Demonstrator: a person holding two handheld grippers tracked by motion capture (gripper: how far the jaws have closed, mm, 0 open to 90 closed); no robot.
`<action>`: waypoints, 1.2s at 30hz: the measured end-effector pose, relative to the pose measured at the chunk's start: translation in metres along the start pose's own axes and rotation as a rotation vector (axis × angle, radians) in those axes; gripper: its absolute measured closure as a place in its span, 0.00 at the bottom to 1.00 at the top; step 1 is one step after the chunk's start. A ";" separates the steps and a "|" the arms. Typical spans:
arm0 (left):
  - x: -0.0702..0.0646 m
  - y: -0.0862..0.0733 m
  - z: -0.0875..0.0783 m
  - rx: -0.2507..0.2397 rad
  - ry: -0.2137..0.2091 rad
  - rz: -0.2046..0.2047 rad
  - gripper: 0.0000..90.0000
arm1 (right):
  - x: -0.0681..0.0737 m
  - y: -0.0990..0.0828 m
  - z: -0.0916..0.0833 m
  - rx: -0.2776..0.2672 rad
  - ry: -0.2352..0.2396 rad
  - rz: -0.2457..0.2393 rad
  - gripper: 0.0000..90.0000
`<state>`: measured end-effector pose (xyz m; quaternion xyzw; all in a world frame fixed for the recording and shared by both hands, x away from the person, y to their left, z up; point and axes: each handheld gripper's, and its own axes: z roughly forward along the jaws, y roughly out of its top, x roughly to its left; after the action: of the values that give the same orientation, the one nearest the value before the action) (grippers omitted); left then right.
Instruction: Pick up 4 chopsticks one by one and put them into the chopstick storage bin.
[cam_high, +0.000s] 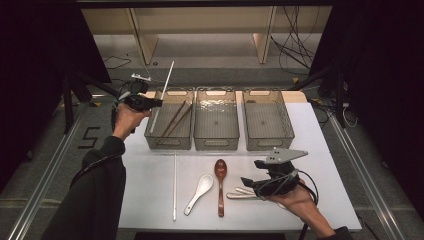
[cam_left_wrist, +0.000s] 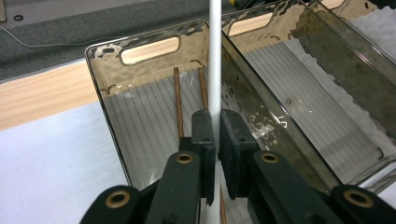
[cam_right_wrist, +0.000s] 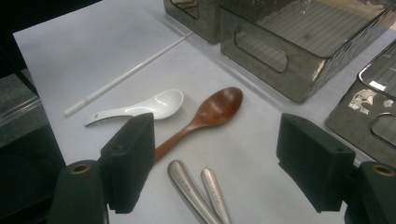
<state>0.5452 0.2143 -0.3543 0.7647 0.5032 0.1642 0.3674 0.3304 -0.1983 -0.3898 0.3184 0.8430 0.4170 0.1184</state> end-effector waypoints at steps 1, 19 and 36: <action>0.000 -0.001 0.001 0.003 0.005 0.003 0.93 | 0.000 0.000 0.000 -0.001 0.001 0.000 0.32; 0.002 -0.021 0.026 0.039 0.035 0.034 0.93 | 0.000 0.000 0.000 0.001 0.003 -0.004 0.32; -0.001 -0.026 0.034 0.072 0.041 0.038 0.92 | 0.001 0.000 0.000 0.001 0.005 -0.006 0.32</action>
<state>0.5494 0.2060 -0.3963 0.7835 0.5015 0.1687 0.3258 0.3302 -0.1976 -0.3899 0.3150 0.8444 0.4172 0.1172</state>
